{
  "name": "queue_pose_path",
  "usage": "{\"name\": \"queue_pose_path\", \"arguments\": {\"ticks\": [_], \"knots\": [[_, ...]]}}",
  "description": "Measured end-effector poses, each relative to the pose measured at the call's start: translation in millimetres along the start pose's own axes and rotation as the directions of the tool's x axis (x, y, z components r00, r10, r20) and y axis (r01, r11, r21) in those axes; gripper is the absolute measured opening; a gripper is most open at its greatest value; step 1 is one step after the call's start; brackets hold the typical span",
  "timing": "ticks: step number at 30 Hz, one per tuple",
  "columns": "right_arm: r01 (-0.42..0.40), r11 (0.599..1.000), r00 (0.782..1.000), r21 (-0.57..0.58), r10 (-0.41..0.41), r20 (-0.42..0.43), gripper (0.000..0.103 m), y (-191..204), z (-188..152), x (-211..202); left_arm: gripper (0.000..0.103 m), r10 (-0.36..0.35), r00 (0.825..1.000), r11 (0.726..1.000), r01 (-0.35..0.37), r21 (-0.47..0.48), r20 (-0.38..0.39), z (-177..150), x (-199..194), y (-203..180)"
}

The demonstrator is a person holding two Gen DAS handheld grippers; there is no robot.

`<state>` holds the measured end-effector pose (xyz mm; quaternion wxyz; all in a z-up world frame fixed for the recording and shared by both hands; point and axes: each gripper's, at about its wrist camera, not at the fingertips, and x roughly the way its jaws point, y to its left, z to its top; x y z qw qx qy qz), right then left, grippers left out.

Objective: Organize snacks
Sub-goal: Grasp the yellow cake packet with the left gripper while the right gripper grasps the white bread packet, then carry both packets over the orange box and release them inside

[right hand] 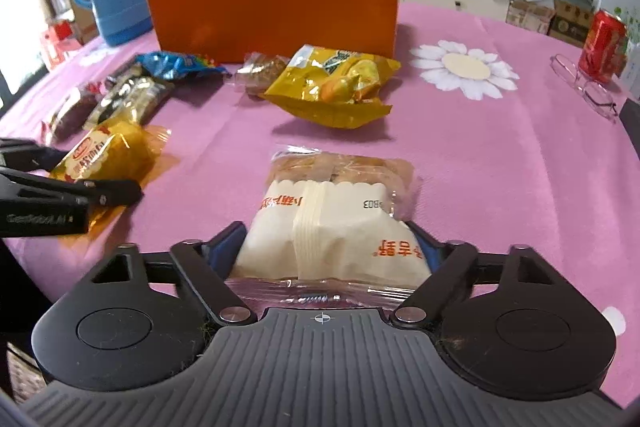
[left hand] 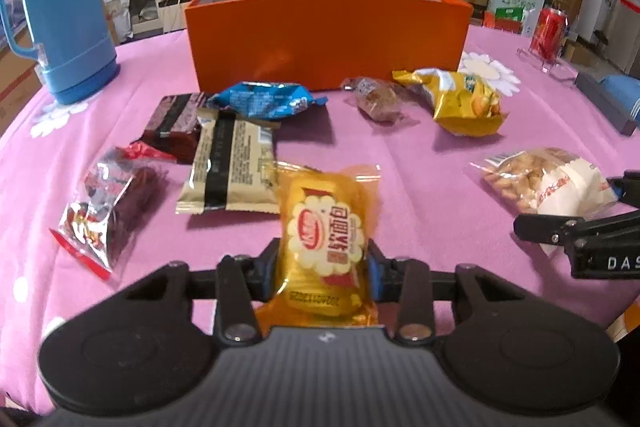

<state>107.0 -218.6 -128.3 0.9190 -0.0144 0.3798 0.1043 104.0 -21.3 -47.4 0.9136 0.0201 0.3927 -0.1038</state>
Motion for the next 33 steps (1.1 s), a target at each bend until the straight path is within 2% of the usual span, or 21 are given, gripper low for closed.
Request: {"name": "queue_pose_path", "arguments": {"ticks": [1,7,12,14,18,20,23,25,28,29,30,31,33], "knots": [[-0.008,1.0,1.0,0.017,0.008,0.009,0.059,-1.9,0.5,-1.9,0.038,-0.013,1.0,1.0,0.013,-0.016,0.001,0.7,-1.7,2.4],[-0.049,0.993,0.999,0.104,0.047,0.018,0.054,-9.6,0.6,-11.9,0.038,-0.036,0.998,0.999,0.037,-0.03,0.044,7.8,-23.3,8.0],[-0.174,0.957,0.983,0.231,0.154,0.102,0.054,-10.2,-1.3,-49.1,0.038,-0.105,0.99,0.99,0.113,-0.085,0.096,29.9,-41.4,25.3],[-0.189,0.957,0.977,0.22,0.162,0.136,0.054,-8.3,12.5,-57.1,0.038,-0.109,0.987,0.987,0.122,-0.105,0.121,46.5,-42.3,34.2],[-0.183,0.97,0.958,0.157,0.14,0.25,0.054,-8.0,72.7,-57.8,0.037,-0.075,0.978,0.989,0.098,-0.113,0.193,92.3,-35.9,45.2],[-0.16,0.979,0.944,0.124,0.115,0.308,0.054,-7.7,108.9,-47.7,0.037,-0.048,0.971,0.99,0.077,-0.115,0.235,126.7,-24.5,47.8],[-0.118,0.988,0.923,0.1,0.073,0.377,0.054,-8.2,166.4,-15.5,0.037,-0.052,0.962,0.987,0.091,-0.135,0.267,182.0,5.0,50.9],[-0.075,0.993,0.919,0.094,0.032,0.393,0.054,-6.7,197.6,15.3,0.037,-0.052,0.962,0.986,0.091,-0.138,0.269,211.2,30.5,50.5],[-0.08,0.991,0.924,0.104,0.035,0.38,0.054,-7.3,215.6,59.0,0.039,-0.026,0.967,0.992,0.056,-0.113,0.252,234.0,66.5,45.6],[-0.084,0.989,0.931,0.119,0.035,0.362,0.054,-8.5,217.5,72.9,0.047,-0.024,0.969,0.991,0.055,-0.12,0.246,235.4,76.6,46.6],[-0.086,0.987,0.94,0.134,0.036,0.338,0.054,-10.0,219.4,87.1,0.069,-0.022,0.97,0.99,0.054,-0.127,0.242,235.4,84.4,49.0],[-0.09,0.987,0.945,0.136,0.042,0.325,0.054,-10.7,220.3,98.2,0.074,-0.005,0.972,0.99,0.039,-0.137,0.237,233.5,90.4,50.8],[-0.099,0.986,0.952,0.137,0.054,0.301,0.053,-13.7,219.6,114.4,0.074,0.025,0.974,0.99,0.007,-0.142,0.223,232.7,94.5,54.9]]}}
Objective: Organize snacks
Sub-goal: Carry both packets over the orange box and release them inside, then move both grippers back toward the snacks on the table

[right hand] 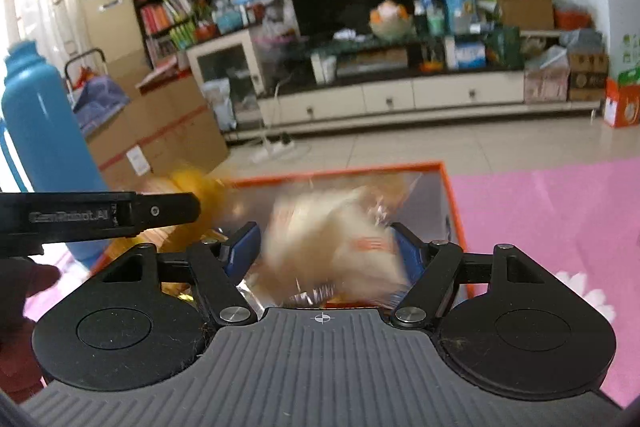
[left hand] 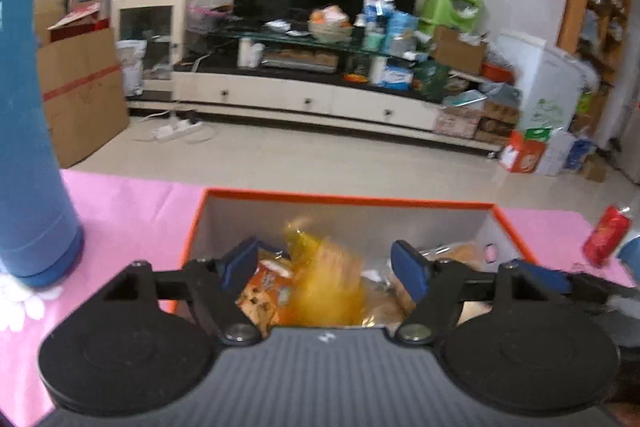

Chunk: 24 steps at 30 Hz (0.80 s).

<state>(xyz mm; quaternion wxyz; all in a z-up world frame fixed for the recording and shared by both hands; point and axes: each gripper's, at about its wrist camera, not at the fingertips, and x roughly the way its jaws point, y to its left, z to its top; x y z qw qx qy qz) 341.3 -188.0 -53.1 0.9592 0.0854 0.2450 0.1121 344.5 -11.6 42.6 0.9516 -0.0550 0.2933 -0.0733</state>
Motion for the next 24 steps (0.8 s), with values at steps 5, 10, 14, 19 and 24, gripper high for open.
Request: {"name": "queue_pose_path", "arguments": {"ticks": [5,10,14,19,24], "knots": [[-0.007,0.998,0.998,0.062,0.003,0.069,0.073,-14.2,4.7,-20.1,0.08,-0.019,0.998,0.998,0.022,-0.052,0.067,6.6,-28.2,13.6],[-0.029,0.997,0.993,0.067,0.021,0.117,0.087,-17.7,7.1,-49.1,0.102,0.022,0.987,1.0,-0.022,-0.002,0.162,3.9,-74.3,13.3],[-0.027,0.999,0.996,0.022,0.025,0.088,0.089,-19.3,-4.7,-66.1,0.102,0.044,0.985,0.996,-0.056,0.068,0.165,-8.6,-109.8,17.7],[-0.001,1.0,0.999,-0.031,0.002,0.032,0.09,-26.0,-29.6,-93.5,0.102,0.092,0.993,0.996,-0.094,0.01,0.079,-81.1,-155.6,51.6],[0.007,0.999,0.999,0.032,-0.006,-0.044,0.091,-36.2,-62.3,-121.5,0.102,0.082,0.981,0.986,-0.105,-0.126,-0.177,-172.4,-172.0,81.0]]}}
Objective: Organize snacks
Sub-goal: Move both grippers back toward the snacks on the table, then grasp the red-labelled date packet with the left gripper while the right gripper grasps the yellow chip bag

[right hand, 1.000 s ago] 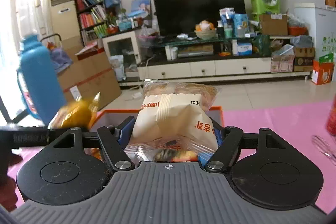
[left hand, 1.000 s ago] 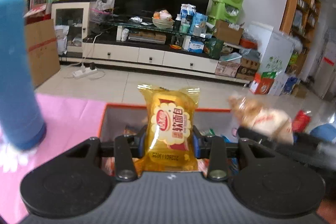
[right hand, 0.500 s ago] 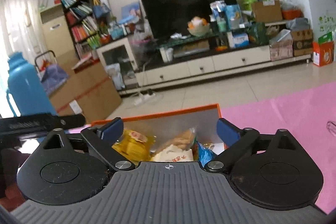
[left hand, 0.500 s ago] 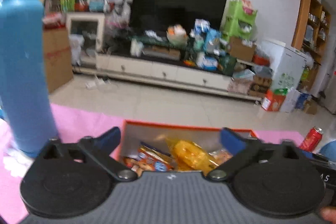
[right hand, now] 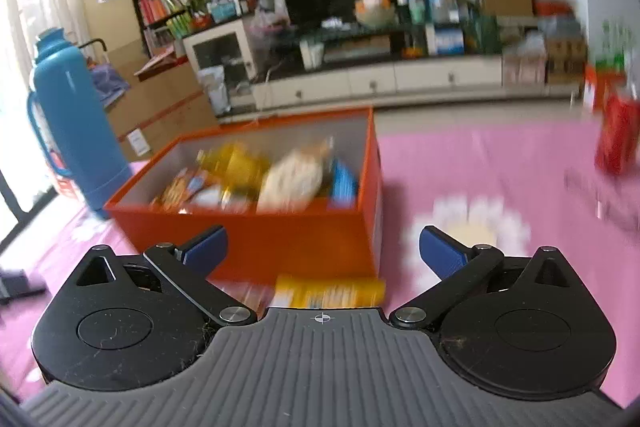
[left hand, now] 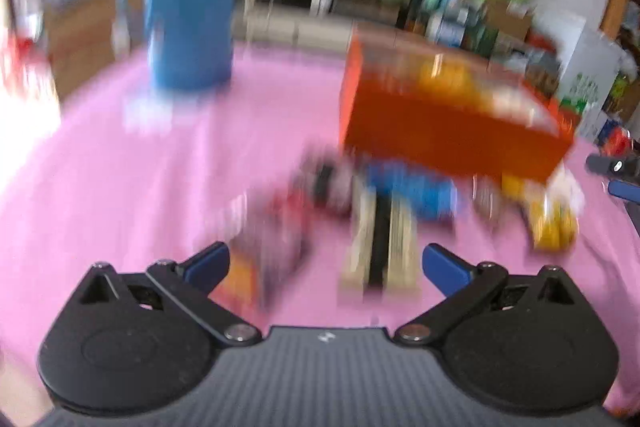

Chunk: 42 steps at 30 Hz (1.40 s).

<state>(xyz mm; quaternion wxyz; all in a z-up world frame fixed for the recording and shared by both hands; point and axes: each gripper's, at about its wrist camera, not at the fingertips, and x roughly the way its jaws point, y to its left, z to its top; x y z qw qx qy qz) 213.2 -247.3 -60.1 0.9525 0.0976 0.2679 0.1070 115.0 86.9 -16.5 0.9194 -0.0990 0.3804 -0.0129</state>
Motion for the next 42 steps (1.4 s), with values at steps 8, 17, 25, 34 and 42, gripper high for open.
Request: {"name": "queue_pose_path", "arguments": {"ticks": [8,17,25,34,42], "knots": [[-0.04,0.968,0.986,0.248,0.078,-0.147,0.091,-20.3,-69.4,-27.8,0.102,0.001,0.999,0.998,0.002,0.067,-0.04,-35.0,-8.5,-13.6],[-0.023,0.925,0.976,0.379,0.103,-0.192,0.091,-43.0,-75.5,-13.2,0.102,0.189,0.978,0.938,-0.208,0.279,0.091,22.4,21.2,-2.5],[0.065,0.964,0.981,0.258,-0.014,-0.196,0.091,-33.9,-63.5,-3.3,0.09,0.154,0.986,0.953,-0.134,0.272,-0.056,30.4,75.0,14.0],[0.03,0.989,0.978,0.148,0.001,-0.207,0.091,2.7,-54.0,25.8,0.062,0.134,0.99,0.974,-0.124,0.188,-0.044,32.0,66.9,18.5],[0.169,0.984,0.975,-0.059,-0.175,-0.133,0.079,31.6,-40.6,57.2,0.069,0.121,0.991,0.983,-0.11,0.149,-0.065,31.8,78.5,8.1]]}}
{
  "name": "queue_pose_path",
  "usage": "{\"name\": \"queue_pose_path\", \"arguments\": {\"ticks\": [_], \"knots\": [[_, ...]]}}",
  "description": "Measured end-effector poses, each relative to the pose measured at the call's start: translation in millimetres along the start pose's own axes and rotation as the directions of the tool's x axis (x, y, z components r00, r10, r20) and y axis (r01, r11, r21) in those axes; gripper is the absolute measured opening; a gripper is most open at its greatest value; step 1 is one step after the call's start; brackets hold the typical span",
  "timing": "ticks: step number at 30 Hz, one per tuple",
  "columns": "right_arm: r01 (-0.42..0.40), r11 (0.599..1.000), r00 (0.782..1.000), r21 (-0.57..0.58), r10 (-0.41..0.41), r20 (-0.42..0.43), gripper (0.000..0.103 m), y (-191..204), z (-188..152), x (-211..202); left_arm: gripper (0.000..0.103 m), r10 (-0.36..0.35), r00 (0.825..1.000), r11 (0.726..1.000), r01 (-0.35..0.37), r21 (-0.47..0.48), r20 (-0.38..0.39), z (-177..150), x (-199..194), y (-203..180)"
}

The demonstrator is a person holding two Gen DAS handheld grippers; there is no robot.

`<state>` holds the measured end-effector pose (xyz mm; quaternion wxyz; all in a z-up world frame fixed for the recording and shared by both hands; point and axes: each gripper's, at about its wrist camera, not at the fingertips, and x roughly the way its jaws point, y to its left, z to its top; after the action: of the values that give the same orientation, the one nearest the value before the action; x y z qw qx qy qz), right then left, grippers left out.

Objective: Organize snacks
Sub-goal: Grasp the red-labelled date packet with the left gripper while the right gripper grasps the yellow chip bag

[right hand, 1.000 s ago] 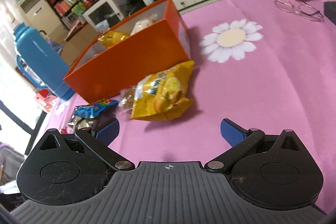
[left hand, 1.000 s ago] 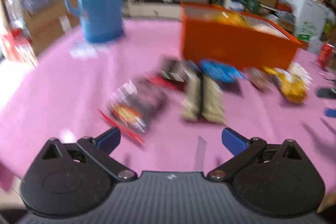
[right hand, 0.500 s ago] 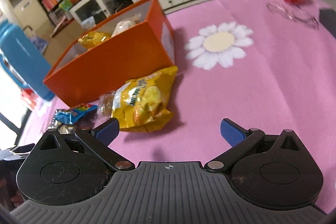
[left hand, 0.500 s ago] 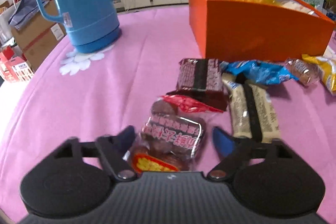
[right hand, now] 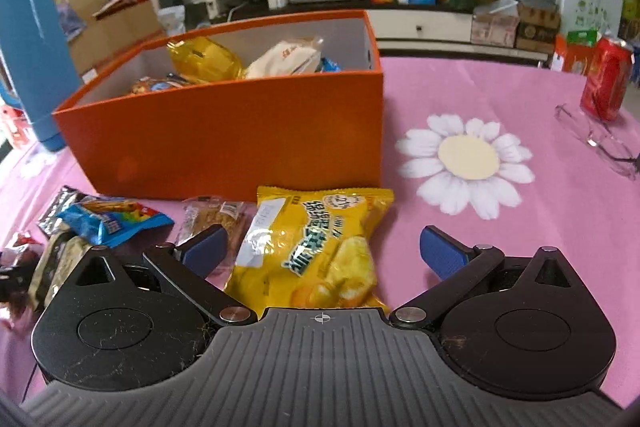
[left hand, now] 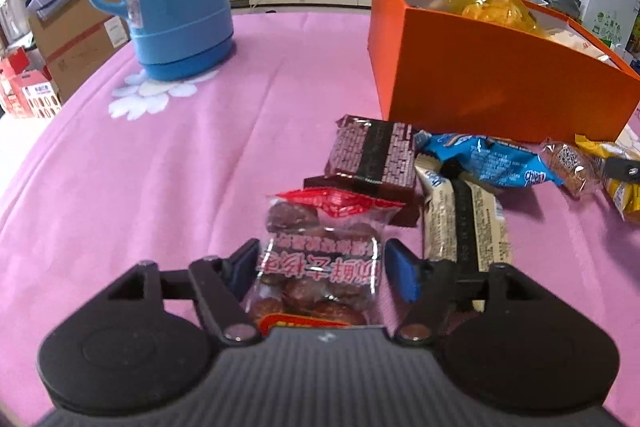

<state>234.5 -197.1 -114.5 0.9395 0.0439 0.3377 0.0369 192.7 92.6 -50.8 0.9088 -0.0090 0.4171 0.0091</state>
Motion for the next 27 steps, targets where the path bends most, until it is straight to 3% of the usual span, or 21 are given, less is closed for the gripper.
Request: {"name": "queue_pose_path", "arguments": {"ticks": [1,3,7,14,20,24,27], "knots": [[-0.013,1.0,1.0,0.016,0.014,-0.008,0.06,-0.3,-0.6,4.0,0.069,0.0,1.0,1.0,0.0,0.0,0.002,-0.1,0.2,-0.5],[-0.041,0.997,0.999,0.058,0.042,-0.031,0.047,-3.2,-2.3,11.9,0.069,-0.002,1.0,1.0,0.001,0.003,0.007,-0.8,-0.7,-0.8],[-0.043,0.998,0.998,0.044,0.045,-0.05,0.041,-6.4,-6.7,8.7,0.069,-0.011,1.0,1.0,0.011,0.015,0.016,-2.6,-1.3,1.0],[-0.038,0.997,0.996,-0.064,0.033,-0.083,0.041,-8.3,-37.1,-27.9,0.069,-0.038,0.999,0.998,0.038,0.041,0.008,-15.1,-13.2,5.7],[-0.032,0.995,0.996,-0.089,0.024,-0.084,0.043,-14.8,-70.5,-68.5,0.069,-0.045,0.999,0.998,0.044,0.051,0.014,-47.7,-41.1,-4.5],[-0.032,0.997,0.997,-0.067,0.027,-0.073,0.052,-14.9,-87.9,-89.2,0.07,-0.038,0.999,0.998,0.037,0.042,0.034,-67.6,-56.3,-20.3],[-0.05,0.997,0.995,-0.054,0.045,-0.089,0.074,-14.7,-87.8,-89.1,0.075,-0.042,0.999,0.998,0.041,0.044,0.029,-69.6,-58.8,-29.1]]}}
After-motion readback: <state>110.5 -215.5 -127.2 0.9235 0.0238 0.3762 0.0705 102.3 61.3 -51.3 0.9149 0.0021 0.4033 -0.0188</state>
